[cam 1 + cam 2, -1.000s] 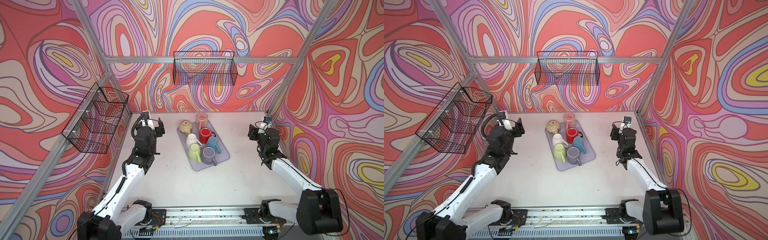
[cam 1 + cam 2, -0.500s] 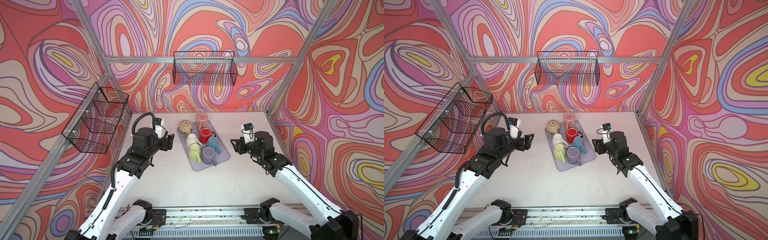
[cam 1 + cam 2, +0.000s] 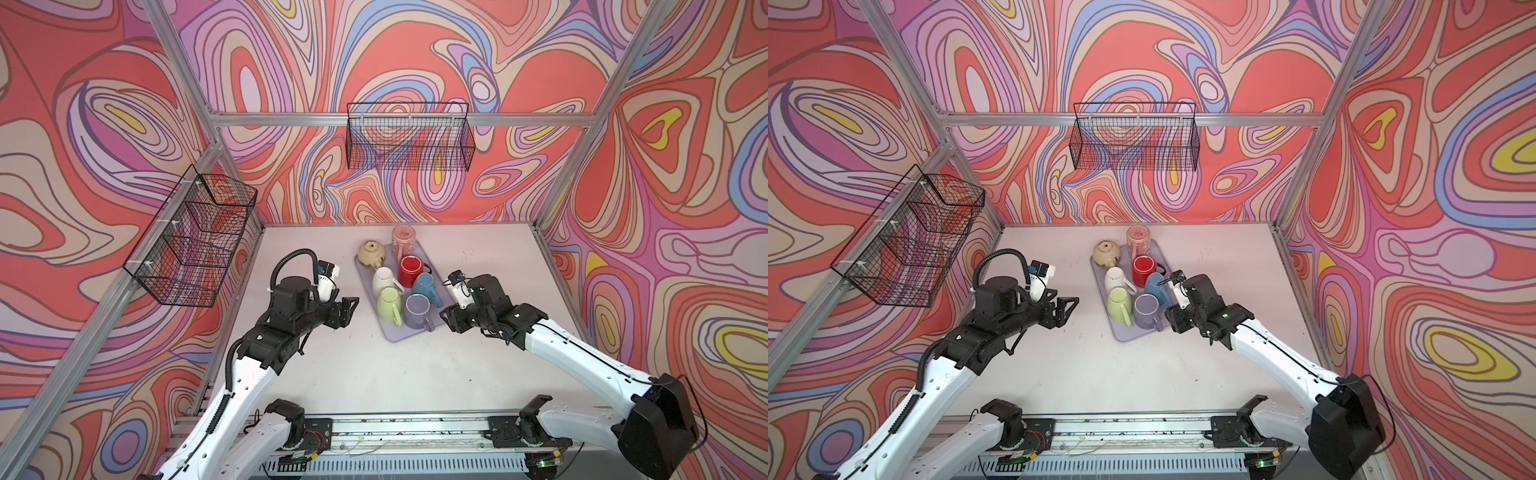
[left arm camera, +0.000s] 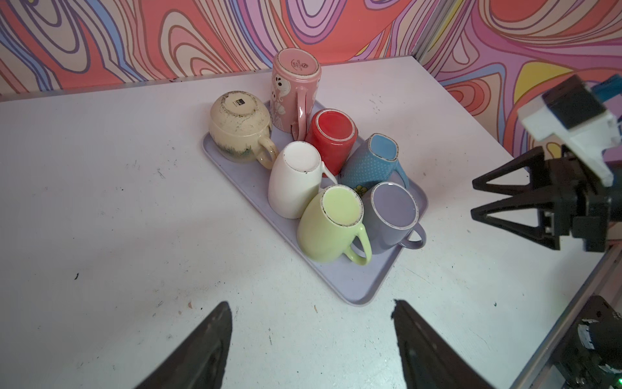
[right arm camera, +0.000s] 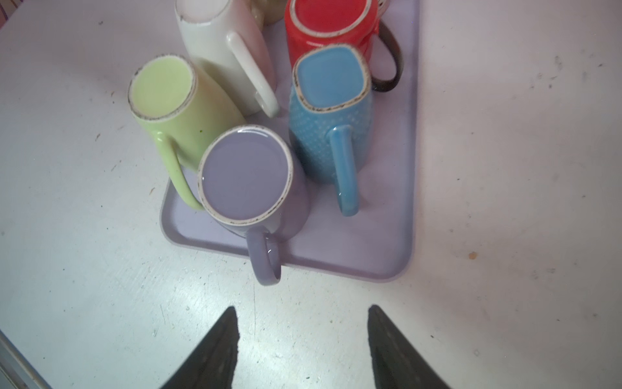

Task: Turn the mug right side up
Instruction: 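Move the right gripper over the upside-down lavender mug while the left arm rises, then lower the right gripper onto the lavender mug and close on its rim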

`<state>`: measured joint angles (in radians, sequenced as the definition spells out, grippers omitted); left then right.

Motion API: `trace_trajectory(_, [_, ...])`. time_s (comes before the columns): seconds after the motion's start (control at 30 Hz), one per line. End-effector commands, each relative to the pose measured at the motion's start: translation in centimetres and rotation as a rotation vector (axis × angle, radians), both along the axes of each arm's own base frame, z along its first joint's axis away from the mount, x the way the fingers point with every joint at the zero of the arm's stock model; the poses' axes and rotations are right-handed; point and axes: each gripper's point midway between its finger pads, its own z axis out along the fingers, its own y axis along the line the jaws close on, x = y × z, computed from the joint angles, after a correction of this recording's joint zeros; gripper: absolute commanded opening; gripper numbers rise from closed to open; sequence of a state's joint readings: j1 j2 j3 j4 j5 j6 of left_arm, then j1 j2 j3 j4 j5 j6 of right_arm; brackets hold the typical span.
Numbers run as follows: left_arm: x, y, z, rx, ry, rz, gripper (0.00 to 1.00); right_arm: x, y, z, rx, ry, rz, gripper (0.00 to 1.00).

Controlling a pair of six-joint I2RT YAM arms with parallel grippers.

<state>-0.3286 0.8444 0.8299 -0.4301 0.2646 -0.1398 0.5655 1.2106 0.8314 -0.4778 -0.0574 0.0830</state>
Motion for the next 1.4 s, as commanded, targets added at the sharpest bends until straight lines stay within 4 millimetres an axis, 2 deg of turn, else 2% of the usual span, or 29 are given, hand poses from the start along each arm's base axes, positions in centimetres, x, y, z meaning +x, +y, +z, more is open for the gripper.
trace_trajectory(0.0, [0.3,0.8,1.3,-0.028,-0.007,0.079,0.76,-0.6,0.9,-1.6,-0.079,0.021,0.043,0.62])
trace_trajectory(0.17, [0.4,0.3,1.2,-0.092,0.001,0.085,0.75,-0.7,2.8,-4.0,-0.116,0.041,0.076,0.6])
trace_trajectory(0.3, [0.4,0.3,0.4,-0.098,0.02,0.093,0.74,-0.1,3.3,-5.4,-0.157,0.057,0.072,0.57])
trace_trajectory(0.63, [0.3,0.4,0.3,-0.104,0.012,0.105,0.73,0.7,5.6,-6.7,-0.153,0.092,0.075,0.56])
trace_trajectory(0.97, [-0.1,0.5,0.0,-0.095,0.018,0.105,0.73,1.1,5.3,-8.5,-0.195,0.098,-0.01,0.51])
trace_trajectory(1.37, [-0.1,0.5,-0.2,-0.089,0.025,0.104,0.73,1.3,5.1,-9.3,-0.215,0.076,-0.037,0.41])
